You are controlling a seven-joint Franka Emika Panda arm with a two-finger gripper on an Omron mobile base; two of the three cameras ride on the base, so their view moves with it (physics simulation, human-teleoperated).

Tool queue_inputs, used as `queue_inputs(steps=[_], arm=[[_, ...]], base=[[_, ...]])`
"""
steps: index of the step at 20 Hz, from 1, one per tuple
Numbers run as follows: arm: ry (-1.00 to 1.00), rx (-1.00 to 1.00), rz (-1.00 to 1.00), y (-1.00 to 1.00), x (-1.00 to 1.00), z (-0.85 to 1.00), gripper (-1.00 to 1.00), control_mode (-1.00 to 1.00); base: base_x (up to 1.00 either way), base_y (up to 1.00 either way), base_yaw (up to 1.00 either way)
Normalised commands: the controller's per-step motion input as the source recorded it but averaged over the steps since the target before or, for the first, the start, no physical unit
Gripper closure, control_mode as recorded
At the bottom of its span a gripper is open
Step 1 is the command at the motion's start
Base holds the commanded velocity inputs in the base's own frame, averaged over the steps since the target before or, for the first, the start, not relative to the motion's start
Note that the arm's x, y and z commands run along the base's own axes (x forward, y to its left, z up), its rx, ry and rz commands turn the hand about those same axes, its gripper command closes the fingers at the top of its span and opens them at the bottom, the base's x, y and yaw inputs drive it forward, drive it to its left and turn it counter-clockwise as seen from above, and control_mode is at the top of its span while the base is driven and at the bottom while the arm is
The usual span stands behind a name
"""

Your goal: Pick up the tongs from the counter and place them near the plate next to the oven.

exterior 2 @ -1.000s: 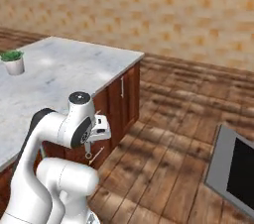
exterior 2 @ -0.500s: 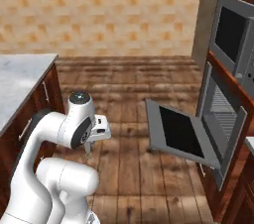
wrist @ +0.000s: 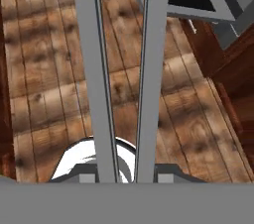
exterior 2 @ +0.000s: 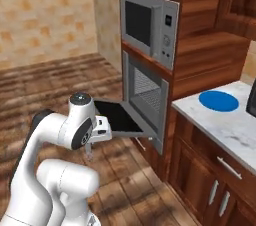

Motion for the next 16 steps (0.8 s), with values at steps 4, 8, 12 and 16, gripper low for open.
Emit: queue_inputs(steps=[4, 8, 12, 16], arm=[[0.00, 0.00, 0.00, 0.00, 0.00, 0.00, 1.00, 1.00], [0.00, 0.00, 0.00, 0.00, 0.00, 0.00, 1.00, 1.00], [0.00, 0.00, 0.00, 0.00, 0.00, 0.00, 1.00, 1.00], [0.00, 0.00, 0.00, 0.00, 0.00, 0.00, 1.00, 1.00]], base=[[0.18, -0.01, -0.74], [0.34, 0.00, -0.71], [0.49, 0.00, -0.54], [0.54, 0.16, -0.37]])
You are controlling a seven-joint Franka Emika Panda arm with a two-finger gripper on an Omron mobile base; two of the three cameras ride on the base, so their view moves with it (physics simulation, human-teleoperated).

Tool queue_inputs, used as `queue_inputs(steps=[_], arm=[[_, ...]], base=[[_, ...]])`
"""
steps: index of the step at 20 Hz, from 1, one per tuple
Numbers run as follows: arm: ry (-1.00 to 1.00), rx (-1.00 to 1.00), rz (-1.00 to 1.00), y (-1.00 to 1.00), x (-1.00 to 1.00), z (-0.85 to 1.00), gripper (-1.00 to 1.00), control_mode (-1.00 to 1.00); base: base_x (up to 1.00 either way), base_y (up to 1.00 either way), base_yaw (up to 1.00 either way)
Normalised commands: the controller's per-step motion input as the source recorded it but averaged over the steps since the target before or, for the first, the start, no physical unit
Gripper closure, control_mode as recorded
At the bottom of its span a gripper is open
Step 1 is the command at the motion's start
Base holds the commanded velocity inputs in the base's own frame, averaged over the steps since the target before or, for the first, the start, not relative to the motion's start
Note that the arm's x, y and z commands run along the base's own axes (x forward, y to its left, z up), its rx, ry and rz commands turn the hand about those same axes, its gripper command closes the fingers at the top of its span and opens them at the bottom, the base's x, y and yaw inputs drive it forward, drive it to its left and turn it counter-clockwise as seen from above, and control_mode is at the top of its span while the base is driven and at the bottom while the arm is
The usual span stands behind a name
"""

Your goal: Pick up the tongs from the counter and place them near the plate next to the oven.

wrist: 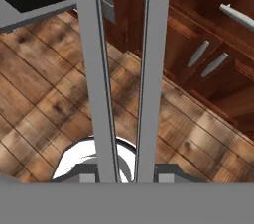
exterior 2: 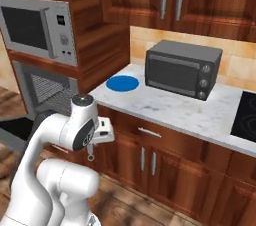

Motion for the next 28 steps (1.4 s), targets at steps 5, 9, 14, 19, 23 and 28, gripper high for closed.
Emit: queue_inputs(steps=[5, 9, 14, 19, 23, 28], arm=[[0.00, 0.00, 0.00, 0.00, 0.00, 0.00, 1.00, 1.00], [0.00, 0.00, 0.00, 0.00, 0.00, 0.00, 1.00, 1.00], [0.00, 0.00, 0.00, 0.00, 0.00, 0.00, 1.00, 1.00], [0.00, 0.00, 0.00, 0.00, 0.00, 0.00, 1.00, 1.00], [0.00, 0.00, 0.00, 0.00, 0.00, 0.00, 1.00, 1.00], [0.00, 0.00, 0.00, 0.00, 0.00, 0.00, 1.00, 1.00]], base=[[0.48, 0.23, -0.34], [0.46, 0.49, -0.26], [0.56, 0.59, -0.16], [0.74, 0.01, -0.13], [0.69, 0.00, -0.11], [0.49, 0.00, -0.10]])
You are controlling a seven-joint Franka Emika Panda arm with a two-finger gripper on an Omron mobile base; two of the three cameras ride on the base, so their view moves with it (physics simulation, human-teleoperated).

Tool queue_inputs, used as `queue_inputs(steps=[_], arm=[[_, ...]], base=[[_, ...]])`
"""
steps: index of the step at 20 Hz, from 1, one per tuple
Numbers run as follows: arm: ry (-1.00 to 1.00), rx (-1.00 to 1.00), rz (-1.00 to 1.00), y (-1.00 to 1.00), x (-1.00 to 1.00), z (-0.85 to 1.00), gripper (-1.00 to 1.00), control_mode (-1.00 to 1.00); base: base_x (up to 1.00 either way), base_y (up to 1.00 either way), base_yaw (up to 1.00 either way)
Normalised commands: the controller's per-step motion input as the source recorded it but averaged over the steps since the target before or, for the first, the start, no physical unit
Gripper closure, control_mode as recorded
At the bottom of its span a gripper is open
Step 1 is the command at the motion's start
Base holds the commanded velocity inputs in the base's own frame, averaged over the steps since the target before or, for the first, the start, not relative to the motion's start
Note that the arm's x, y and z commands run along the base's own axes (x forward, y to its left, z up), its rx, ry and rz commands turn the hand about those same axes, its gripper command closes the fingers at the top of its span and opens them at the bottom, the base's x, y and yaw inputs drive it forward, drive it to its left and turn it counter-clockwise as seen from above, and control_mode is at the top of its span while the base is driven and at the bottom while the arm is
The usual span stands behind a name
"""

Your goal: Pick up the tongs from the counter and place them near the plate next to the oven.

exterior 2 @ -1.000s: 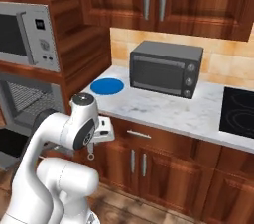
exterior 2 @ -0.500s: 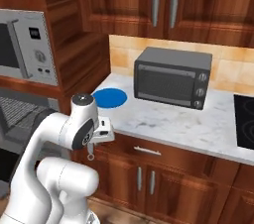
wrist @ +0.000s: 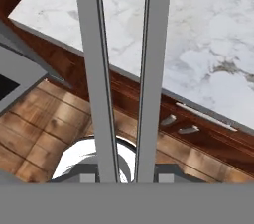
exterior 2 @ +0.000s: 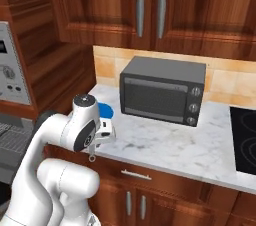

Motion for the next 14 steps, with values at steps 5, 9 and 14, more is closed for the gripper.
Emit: queue_inputs(steps=[5, 9, 14], arm=[[0.00, 0.00, 0.00, 0.00, 0.00, 0.00, 1.00, 1.00], [0.00, 0.00, 0.00, 0.00, 0.00, 0.00, 1.00, 1.00], [-0.02, -0.01, 0.03, 0.16, 0.41, -0.03, 1.00, -1.00]], base=[[0.45, 0.00, -0.07], [0.43, 0.04, -0.02], [0.09, 0.02, 0.00]])
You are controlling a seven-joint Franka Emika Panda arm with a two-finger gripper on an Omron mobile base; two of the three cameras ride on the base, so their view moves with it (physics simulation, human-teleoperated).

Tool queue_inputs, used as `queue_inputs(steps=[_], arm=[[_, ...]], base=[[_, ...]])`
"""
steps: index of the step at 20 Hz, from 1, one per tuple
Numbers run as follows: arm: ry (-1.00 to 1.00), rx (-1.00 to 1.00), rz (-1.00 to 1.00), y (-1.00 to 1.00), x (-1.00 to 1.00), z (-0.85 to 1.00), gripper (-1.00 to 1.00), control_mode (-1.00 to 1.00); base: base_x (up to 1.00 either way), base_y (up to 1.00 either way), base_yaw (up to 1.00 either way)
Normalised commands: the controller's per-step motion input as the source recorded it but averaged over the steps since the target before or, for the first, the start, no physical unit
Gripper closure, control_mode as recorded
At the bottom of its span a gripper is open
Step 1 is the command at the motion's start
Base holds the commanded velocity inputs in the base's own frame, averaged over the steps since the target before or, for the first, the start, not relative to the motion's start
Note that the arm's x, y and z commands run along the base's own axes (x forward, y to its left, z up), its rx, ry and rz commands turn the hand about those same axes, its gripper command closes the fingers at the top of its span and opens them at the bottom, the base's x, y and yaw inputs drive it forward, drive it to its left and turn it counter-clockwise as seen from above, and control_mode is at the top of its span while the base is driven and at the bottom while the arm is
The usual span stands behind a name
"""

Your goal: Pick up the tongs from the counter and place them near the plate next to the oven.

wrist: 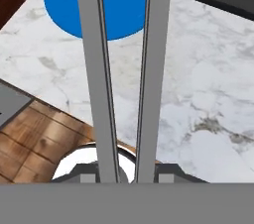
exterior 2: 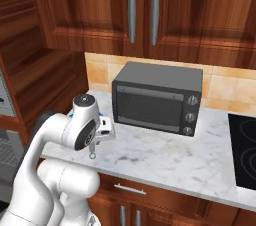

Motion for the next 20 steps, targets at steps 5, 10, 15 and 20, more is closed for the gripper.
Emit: queue_inputs(steps=[5, 10, 15, 20], arm=[[0.00, -0.13, 0.33, 0.22, 0.47, -0.40, 1.00, -1.00], [-0.01, -0.12, 0.55, 0.00, 0.43, -0.33, 1.00, -1.00], [-0.02, -0.14, 0.59, 0.06, 0.05, -0.01, 1.00, -1.00], [0.01, -0.25, 0.51, 0.41, 0.13, -0.14, 1.00, -1.00]], base=[[0.00, 0.00, 0.00], [0.00, 0.00, 0.00], [0.00, 0.00, 0.00], [0.00, 0.00, 0.00]])
